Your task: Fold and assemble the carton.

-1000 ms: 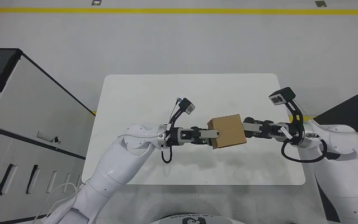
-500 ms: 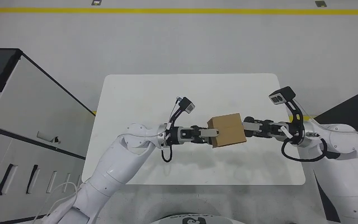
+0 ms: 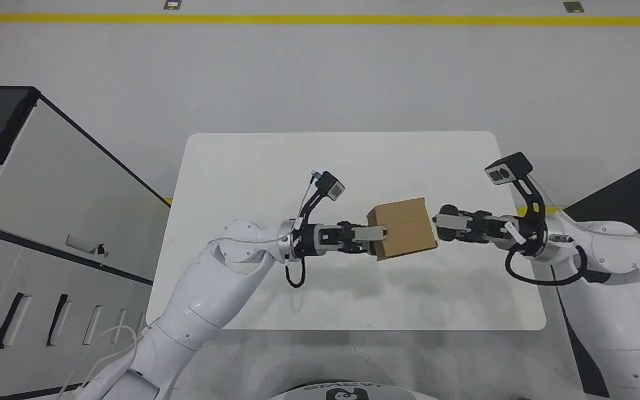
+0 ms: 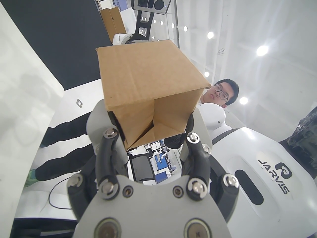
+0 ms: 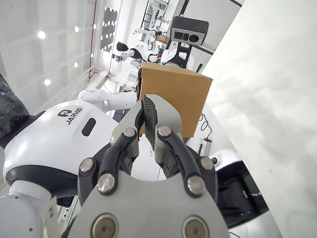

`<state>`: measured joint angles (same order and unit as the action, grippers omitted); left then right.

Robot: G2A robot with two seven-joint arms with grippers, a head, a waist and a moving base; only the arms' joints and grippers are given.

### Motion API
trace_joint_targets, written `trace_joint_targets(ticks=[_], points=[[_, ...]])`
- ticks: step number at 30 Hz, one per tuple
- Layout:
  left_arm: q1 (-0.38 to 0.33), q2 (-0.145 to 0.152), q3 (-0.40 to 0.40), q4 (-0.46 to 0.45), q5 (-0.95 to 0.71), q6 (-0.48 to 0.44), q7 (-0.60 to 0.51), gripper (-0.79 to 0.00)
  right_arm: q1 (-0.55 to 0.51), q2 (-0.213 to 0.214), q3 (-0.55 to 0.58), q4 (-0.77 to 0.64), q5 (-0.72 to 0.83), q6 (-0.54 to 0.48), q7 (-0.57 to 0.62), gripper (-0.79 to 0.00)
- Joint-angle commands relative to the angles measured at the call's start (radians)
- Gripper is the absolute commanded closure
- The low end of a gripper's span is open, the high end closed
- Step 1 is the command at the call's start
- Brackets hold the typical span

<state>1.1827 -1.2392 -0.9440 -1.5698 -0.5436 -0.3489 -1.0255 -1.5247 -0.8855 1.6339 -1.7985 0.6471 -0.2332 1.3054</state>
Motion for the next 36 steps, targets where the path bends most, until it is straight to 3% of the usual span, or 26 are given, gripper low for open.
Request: trace_joint_targets(ticks=[1, 2, 3, 4, 5, 6, 24, 27, 33, 36], points=[[0.006, 0.000, -0.005, -0.002, -0.025, -0.008, -0.003, 0.000, -0.004, 0.000, 0.010, 0.002, 0.007, 0.000, -0.003, -0.215], [0.008, 0.000, -0.007, 0.001, -0.037, -0.012, -0.009, 0.000, -0.007, 0.001, 0.015, 0.003, 0.011, -0.001, -0.004, -0.326], [0.008, 0.001, -0.010, 0.004, -0.042, -0.014, -0.014, 0.000, -0.010, 0.001, 0.019, 0.005, 0.012, 0.000, -0.006, -0.388], [0.009, 0.001, -0.012, 0.004, -0.053, -0.016, -0.017, 0.000, -0.012, 0.001, 0.022, 0.006, 0.013, 0.001, -0.009, -0.606], [0.009, 0.001, -0.014, 0.005, -0.061, -0.018, -0.022, 0.000, -0.015, 0.001, 0.023, 0.005, 0.012, 0.003, -0.010, -0.723], [0.009, 0.001, -0.016, 0.007, -0.064, -0.018, -0.026, 0.000, -0.016, 0.001, 0.024, 0.005, 0.011, 0.006, -0.012, -0.785], [0.014, -0.001, -0.023, 0.018, -0.123, -0.031, -0.054, 0.000, -0.024, -0.002, 0.009, -0.006, 0.008, 0.021, -0.049, -0.785], [-0.004, 0.004, -0.031, 0.024, -0.030, -0.004, -0.040, 0.000, -0.026, -0.003, 0.004, -0.011, 0.007, 0.024, -0.060, -0.785], [-0.004, 0.004, -0.031, 0.024, -0.030, -0.004, -0.040, 0.000, -0.026, -0.003, 0.004, -0.011, 0.007, 0.024, -0.060, -0.785], [0.005, 0.002, -0.029, 0.013, -0.047, 0.000, -0.024, 0.000, -0.031, -0.007, 0.003, -0.022, -0.006, -0.029, -0.106, -0.785]])
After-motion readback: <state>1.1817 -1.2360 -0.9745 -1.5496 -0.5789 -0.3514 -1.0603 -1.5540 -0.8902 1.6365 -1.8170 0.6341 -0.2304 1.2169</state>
